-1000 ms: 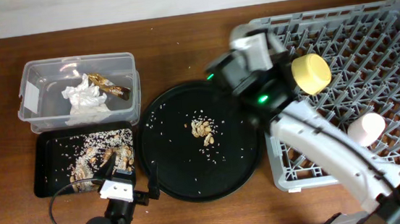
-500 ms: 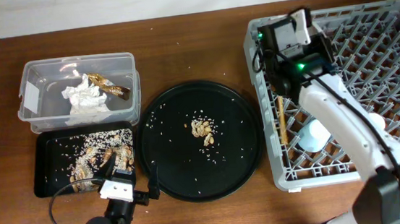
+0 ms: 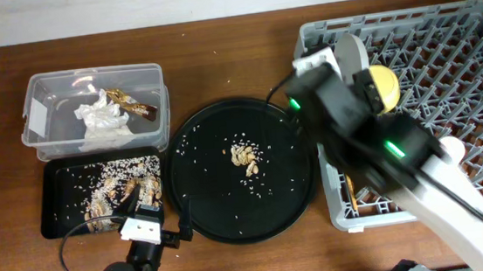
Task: Sort waste into correct bins and load items into the dishwasher rack
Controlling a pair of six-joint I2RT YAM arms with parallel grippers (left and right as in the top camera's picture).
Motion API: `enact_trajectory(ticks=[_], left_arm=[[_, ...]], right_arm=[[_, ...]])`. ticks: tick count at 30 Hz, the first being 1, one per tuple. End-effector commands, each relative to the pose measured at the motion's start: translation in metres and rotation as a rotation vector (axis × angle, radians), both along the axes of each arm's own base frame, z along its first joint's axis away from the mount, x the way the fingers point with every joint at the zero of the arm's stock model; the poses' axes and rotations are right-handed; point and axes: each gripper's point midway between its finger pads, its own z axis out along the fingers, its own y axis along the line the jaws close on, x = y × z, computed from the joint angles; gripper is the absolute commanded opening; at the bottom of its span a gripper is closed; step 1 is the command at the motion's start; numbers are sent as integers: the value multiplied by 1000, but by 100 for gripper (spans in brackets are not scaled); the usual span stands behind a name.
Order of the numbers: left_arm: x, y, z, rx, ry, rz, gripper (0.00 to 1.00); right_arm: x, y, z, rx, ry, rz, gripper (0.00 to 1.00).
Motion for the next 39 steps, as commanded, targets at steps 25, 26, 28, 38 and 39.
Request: enact_trajectory(ticks=[25,26,28,38,39], left_arm=[[0,0,-1,7,-3,-4,99],[0,0,-1,7,-3,-4,99],[0,0,-1,7,-3,-4,99],[0,0,-1,7,-3,-4,99],[0,0,-1,7,-3,-4,99]], right_arm=[[-113,-87,-135,310,-374,106,98],[-110,-87,-140,311,-376,102,99],[-99,-88,-163,314,-366,90,99],[-84,-91,-182,315,-404,69,99],[-84,-92,-182,315,-403,69,99]])
